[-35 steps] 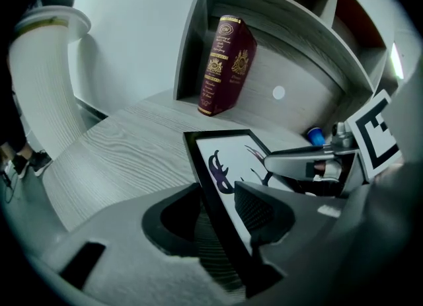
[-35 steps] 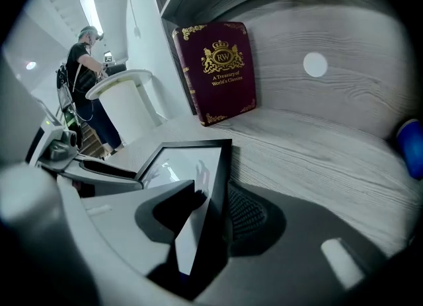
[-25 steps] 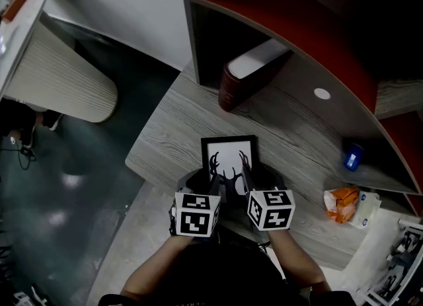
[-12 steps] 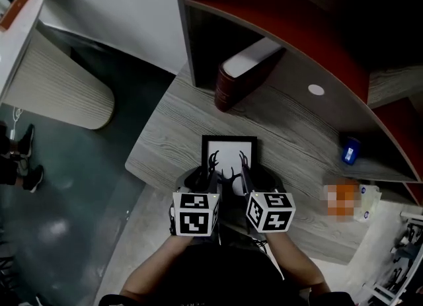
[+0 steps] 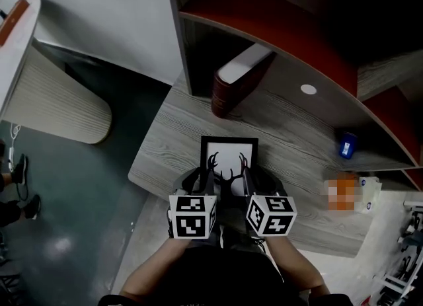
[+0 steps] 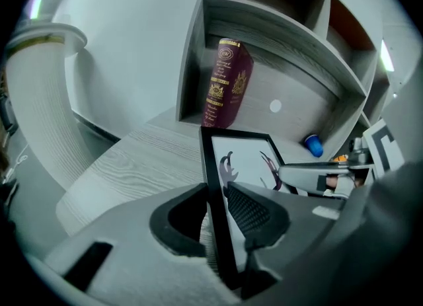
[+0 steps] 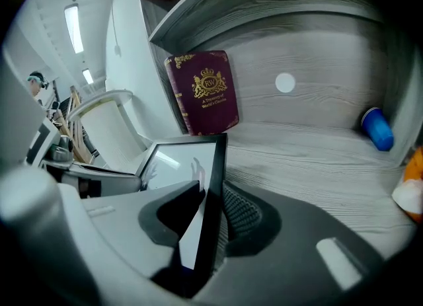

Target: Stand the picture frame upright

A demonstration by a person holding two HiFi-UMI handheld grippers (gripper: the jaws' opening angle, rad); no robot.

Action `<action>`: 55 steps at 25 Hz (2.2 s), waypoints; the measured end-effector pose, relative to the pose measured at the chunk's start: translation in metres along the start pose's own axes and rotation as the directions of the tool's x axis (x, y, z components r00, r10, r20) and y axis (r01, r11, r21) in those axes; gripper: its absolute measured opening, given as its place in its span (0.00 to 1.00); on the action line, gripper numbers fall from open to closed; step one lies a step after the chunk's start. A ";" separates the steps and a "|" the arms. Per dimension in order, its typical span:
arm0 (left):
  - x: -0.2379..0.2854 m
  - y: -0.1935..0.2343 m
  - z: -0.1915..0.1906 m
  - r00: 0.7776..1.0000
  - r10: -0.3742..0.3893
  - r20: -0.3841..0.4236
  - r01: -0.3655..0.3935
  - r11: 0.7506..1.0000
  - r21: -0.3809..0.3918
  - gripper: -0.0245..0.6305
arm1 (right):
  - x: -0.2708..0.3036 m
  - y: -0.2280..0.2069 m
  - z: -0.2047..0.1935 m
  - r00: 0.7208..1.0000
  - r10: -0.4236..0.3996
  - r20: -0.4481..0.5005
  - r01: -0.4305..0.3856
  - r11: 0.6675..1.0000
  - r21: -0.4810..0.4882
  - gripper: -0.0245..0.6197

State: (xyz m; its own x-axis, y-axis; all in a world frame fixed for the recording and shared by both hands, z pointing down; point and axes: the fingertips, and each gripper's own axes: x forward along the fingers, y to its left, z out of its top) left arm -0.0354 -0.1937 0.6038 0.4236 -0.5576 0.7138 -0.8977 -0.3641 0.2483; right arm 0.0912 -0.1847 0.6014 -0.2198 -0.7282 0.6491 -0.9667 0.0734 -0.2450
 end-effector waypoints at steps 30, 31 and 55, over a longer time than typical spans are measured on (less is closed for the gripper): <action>-0.072 -0.024 0.026 0.978 -0.042 0.203 0.035 0.999 0.042 0.14 | -0.085 0.021 0.033 0.972 0.018 0.236 -0.012 1.000 -0.025 0.14; -0.074 -0.025 0.027 0.977 -0.043 0.209 0.034 0.998 0.045 0.14 | -0.087 0.023 0.035 0.970 0.021 0.241 -0.014 0.999 -0.031 0.14; -0.134 -0.050 0.072 0.930 -0.098 0.354 0.048 0.988 0.148 0.14 | -0.149 0.041 0.078 0.922 0.041 0.385 -0.016 0.998 -0.067 0.15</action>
State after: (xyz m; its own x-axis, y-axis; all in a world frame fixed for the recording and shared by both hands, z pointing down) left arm -0.0383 -0.1548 0.4484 0.5250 -0.7471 0.4078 -0.8485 -0.4968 0.1822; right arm 0.0948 -0.1265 0.4389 -0.1919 -0.9306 0.3116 -0.9696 0.1308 -0.2067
